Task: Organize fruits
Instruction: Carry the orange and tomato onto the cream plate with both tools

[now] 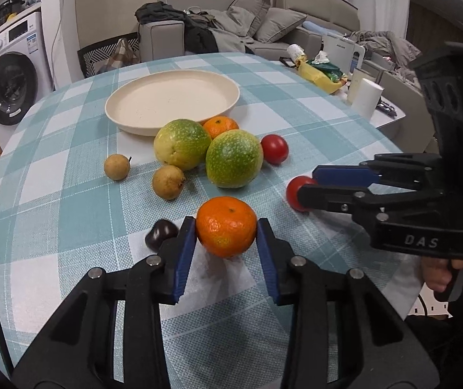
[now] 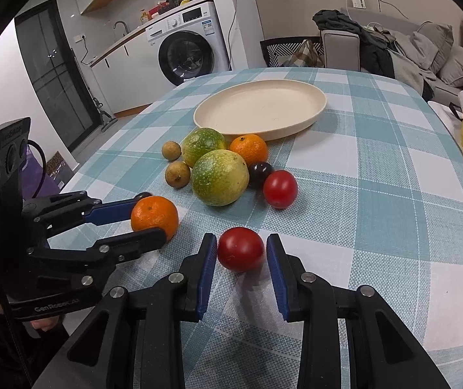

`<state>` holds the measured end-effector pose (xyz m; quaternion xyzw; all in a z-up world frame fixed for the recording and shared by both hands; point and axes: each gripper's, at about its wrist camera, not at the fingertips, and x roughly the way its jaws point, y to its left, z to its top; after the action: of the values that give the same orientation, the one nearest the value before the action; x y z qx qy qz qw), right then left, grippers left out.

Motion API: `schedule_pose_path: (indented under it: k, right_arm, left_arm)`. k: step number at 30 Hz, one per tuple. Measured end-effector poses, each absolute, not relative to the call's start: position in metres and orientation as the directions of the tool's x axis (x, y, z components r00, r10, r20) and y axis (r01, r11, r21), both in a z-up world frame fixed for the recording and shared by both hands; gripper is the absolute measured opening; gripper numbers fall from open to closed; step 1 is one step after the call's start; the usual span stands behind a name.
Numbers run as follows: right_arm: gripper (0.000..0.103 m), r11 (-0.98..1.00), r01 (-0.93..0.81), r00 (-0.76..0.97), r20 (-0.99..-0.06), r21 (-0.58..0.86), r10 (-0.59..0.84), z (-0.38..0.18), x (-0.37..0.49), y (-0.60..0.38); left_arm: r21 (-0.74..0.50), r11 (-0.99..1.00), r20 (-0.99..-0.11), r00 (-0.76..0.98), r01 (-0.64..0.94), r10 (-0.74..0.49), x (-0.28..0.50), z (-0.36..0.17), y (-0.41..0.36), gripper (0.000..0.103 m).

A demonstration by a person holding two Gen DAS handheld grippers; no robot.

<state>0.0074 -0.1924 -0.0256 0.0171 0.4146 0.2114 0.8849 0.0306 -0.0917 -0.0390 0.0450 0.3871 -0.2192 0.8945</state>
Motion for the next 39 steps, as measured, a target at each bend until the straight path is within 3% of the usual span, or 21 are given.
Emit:
schedule_pose_path:
  k: [10, 19, 26, 27, 39]
  right_arm:
    - [0.033, 0.902, -0.379, 0.6, -0.687, 0.207, 0.41, -0.006, 0.013, -0.189]
    - [0.039, 0.911, -0.378, 0.543, -0.757, 0.165, 0.362, -0.026, 0.016, -0.181]
    - [0.038, 0.911, -0.375, 0.511, -0.781, 0.172, 0.358, -0.036, 0.021, -0.183]
    - [0.033, 0.909, -0.378, 0.513, -0.778, 0.173, 0.362, -0.035, 0.02, -0.183]
    - [0.033, 0.897, -0.396, 0.595, -0.689, 0.195, 0.413, -0.001, 0.026, -0.181]
  left_arm:
    - [-0.126, 0.898, -0.647, 0.651, 0.423, -0.397, 0.029, -0.012, -0.076, 0.034]
    - [-0.147, 0.904, -0.638, 0.66, 0.403, -0.398, 0.039, -0.01, -0.061, 0.034]
    - [-0.164, 0.907, -0.638, 0.66, 0.387, -0.397, 0.05, -0.012, -0.056, 0.034]
    - [-0.168, 0.907, -0.636, 0.661, 0.386, -0.399, 0.052, -0.012, -0.055, 0.034]
    - [-0.185, 0.911, -0.607, 0.686, 0.368, -0.401, 0.076, -0.003, -0.046, 0.034]
